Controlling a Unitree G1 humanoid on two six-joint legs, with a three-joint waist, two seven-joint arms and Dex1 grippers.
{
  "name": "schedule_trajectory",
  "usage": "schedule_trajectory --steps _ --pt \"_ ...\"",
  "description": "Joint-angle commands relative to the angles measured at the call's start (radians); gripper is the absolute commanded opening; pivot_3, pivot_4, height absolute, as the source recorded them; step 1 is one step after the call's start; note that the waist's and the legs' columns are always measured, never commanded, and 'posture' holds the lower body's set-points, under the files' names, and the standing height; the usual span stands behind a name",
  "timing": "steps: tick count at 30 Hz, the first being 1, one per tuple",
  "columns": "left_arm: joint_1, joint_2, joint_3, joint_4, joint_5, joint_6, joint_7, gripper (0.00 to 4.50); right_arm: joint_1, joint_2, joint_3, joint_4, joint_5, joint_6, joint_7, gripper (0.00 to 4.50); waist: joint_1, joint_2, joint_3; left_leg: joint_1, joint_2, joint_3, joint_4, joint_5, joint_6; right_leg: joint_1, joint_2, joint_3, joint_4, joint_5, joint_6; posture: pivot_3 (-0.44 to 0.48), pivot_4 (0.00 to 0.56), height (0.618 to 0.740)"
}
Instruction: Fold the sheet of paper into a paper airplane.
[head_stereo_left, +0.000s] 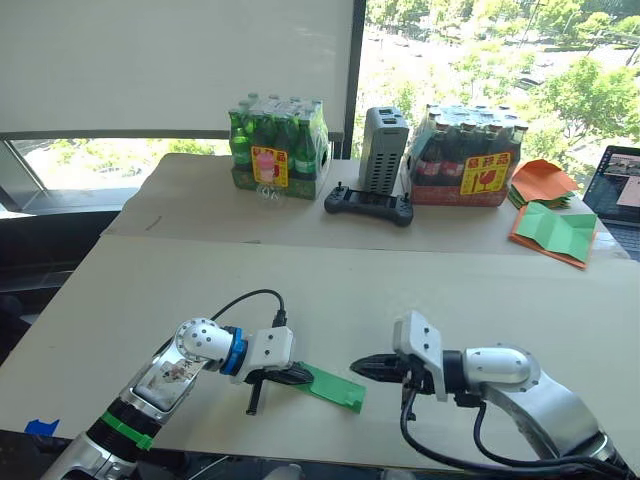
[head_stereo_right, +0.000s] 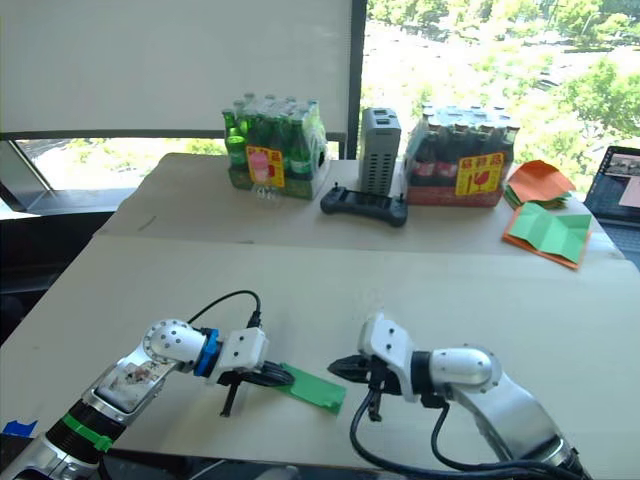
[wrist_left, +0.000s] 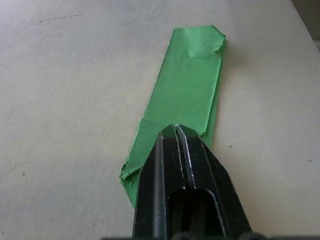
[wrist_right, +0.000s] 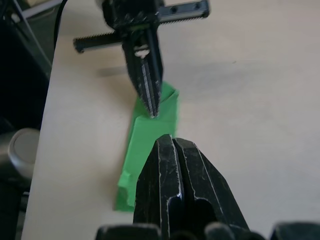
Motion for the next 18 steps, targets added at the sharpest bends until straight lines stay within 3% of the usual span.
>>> schedule_trajectory --steps 1,7,18 --pt "0.007 0.007 -0.008 0.005 0.023 0.012 0.001 0.0 0.015 -0.01 0.062 -0.019 -0.063 -0.03 -0.016 0.04 0.0 0.0 0.0 0.0 0.0 0.0 0.0 0.0 0.0 0.0 0.0 0.0 0.0 0.0 0.0 0.0 0.15 0.675" --pt "-0.001 0.003 -0.003 -0.005 0.016 0.022 0.002 0.0 0.024 -0.027 0.131 0.07 -0.16 -0.004 -0.045 0.04 0.0 0.0 0.0 0.001 0.0 0.0 0.0 0.0 0.0 0.001 0.0 0.0 0.0 0.0 0.0 0.0 0.15 0.675" --pt "-0.062 -0.037 0.012 -0.022 -0.026 0.069 -0.006 0.0 0.055 -0.064 0.125 0.049 -0.102 0.131 -0.028 0.04 0.006 0.0 0.0 0.001 0.0 0.0 0.0 0.0 0.0 0.001 0.0 0.0 0.0 0.0 0.0 0.0 0.15 0.675"
